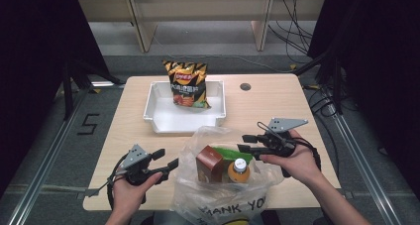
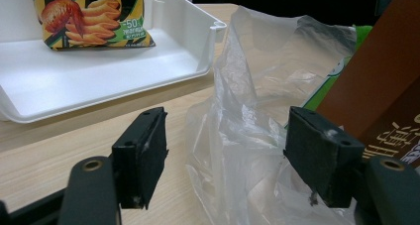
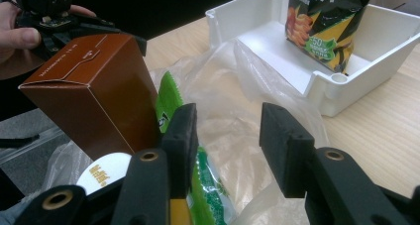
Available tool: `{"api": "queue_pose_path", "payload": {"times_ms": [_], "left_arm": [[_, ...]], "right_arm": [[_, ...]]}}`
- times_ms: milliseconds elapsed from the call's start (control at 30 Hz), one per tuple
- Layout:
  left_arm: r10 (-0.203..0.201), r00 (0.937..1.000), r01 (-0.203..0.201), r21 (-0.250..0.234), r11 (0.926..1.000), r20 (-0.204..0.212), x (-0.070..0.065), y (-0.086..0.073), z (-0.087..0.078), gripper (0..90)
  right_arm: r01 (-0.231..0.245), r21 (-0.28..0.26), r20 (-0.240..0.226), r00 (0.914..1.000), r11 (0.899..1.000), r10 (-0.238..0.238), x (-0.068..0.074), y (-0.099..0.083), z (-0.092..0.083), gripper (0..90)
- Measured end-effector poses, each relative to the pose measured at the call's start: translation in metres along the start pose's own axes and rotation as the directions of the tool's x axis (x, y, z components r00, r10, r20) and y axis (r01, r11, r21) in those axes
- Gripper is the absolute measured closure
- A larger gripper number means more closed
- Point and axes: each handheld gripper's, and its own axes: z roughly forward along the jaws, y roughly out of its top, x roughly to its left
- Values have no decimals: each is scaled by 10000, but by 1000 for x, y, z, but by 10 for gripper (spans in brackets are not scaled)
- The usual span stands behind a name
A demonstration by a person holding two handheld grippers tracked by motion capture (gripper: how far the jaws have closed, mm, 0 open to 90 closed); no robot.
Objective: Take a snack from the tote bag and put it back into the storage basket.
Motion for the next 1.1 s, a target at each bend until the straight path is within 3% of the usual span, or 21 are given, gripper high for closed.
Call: {"api": "queue_pose_path", "payload": {"times_ms": [267, 333, 467, 600, 667, 767, 833, 900, 933, 967, 1067, 1100], "left_arm": [[-4, 10000, 4, -93, 10000, 28, -1, 1, -2, 319], [4, 10000, -4, -55, 10000, -77, -1, 1, -3, 318], [-35, 10000, 34, -139, 9999, -41, -1, 2, -3, 318], [-196, 9997, 194, -122, 9997, -122, -1, 1, -2, 319], [-61, 9999, 60, -90, 9999, -106, -2, 2, -3, 319], [-50, 10000, 50, -142, 9999, -25, -2, 2, -3, 319], [-38, 10000, 38, -139, 9999, -12, -2, 2, -3, 319], [-25, 10000, 24, -153, 9999, -16, -2, 2, -3, 318], [-5, 10000, 4, -135, 9999, -68, -2, 2, -4, 319], [4, 10000, -5, -138, 9999, -85, -3, 2, -4, 319], [8, 10000, -9, -131, 9999, -95, -3, 2, -4, 318], [14, 10000, -15, -114, 9999, -97, -3, 2, -4, 319]], "right_arm": [[-35, -111, -25, 10000, 9999, 35, 3, 1, 3, 571], [323, -55, -51, 9995, 9995, -323, 2, 2, 3, 567], [-27, 253, -290, 9996, 9997, 35, 7, 1, 4, 558], [447, 61, -359, 9984, 9990, -444, 4, 2, 4, 557], [135, 193, -433, 9990, 9997, -127, 7, 3, 3, 557], [551, 110, -451, 9975, 9984, -546, 6, 3, 3, 556], [127, 95, -501, 9987, 9999, -122, 10, 1, 5, 556], [493, 273, -490, 9976, 9984, -480, 7, 1, 3, 557], [422, 173, -620, 9972, 9990, -411, 9, 0, 4, 562], [718, 235, -461, 9964, 9971, -707, 8, 1, 5, 561], [309, 497, -541, 9981, 9983, -282, 9, -2, 6, 563], [351, 282, -541, 9980, 9990, -336, 7, -3, 8, 566]]}}
